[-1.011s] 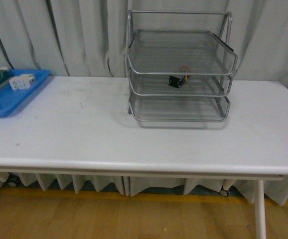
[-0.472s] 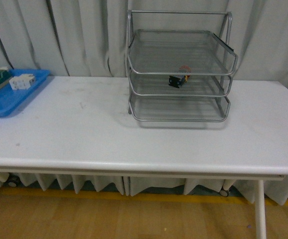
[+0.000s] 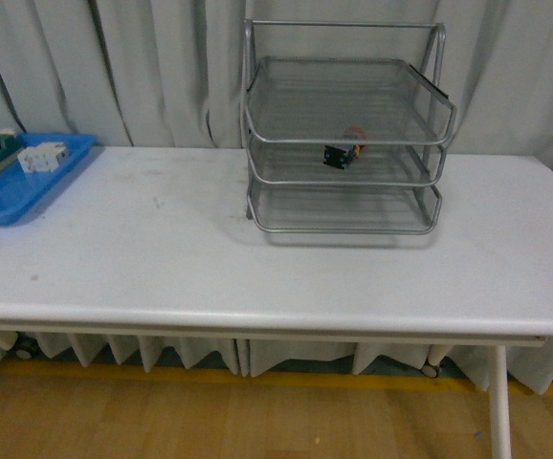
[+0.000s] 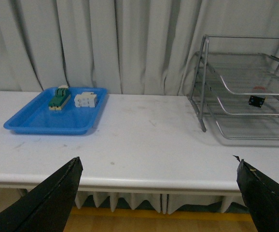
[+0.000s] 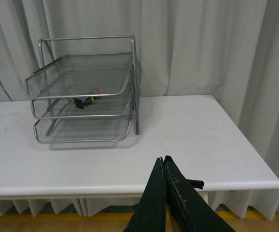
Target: Place button on rack with both arms
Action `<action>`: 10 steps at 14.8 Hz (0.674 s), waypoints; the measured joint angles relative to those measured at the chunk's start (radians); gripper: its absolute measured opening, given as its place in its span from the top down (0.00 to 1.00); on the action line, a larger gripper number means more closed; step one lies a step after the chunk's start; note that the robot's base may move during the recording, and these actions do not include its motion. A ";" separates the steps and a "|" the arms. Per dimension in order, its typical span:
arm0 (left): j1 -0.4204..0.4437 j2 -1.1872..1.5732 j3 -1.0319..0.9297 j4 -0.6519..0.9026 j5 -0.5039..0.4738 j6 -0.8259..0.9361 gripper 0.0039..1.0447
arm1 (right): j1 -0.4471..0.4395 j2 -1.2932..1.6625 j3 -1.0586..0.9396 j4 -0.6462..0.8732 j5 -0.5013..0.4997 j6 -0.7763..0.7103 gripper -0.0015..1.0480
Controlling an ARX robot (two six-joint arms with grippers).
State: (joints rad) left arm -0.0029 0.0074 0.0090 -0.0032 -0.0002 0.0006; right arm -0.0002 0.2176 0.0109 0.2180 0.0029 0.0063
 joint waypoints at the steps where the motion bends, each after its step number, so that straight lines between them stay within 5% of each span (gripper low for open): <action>1: 0.000 0.000 0.000 0.000 0.000 0.000 0.06 | 0.000 -0.019 0.000 -0.016 0.000 0.000 0.98; 3: 0.000 0.000 0.000 0.000 0.000 0.000 0.06 | 0.000 -0.053 0.000 -0.059 0.000 0.000 0.98; 4: 0.000 0.000 0.000 0.000 0.000 0.000 0.06 | 0.000 -0.141 0.000 -0.196 -0.004 0.000 0.98; 10: 0.000 0.000 0.000 0.000 0.000 0.000 0.06 | 0.000 -0.214 0.000 -0.221 -0.003 0.000 0.98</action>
State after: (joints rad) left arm -0.0029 0.0074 0.0090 -0.0029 -0.0002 0.0006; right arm -0.0002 0.0036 0.0113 -0.0032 0.0002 0.0059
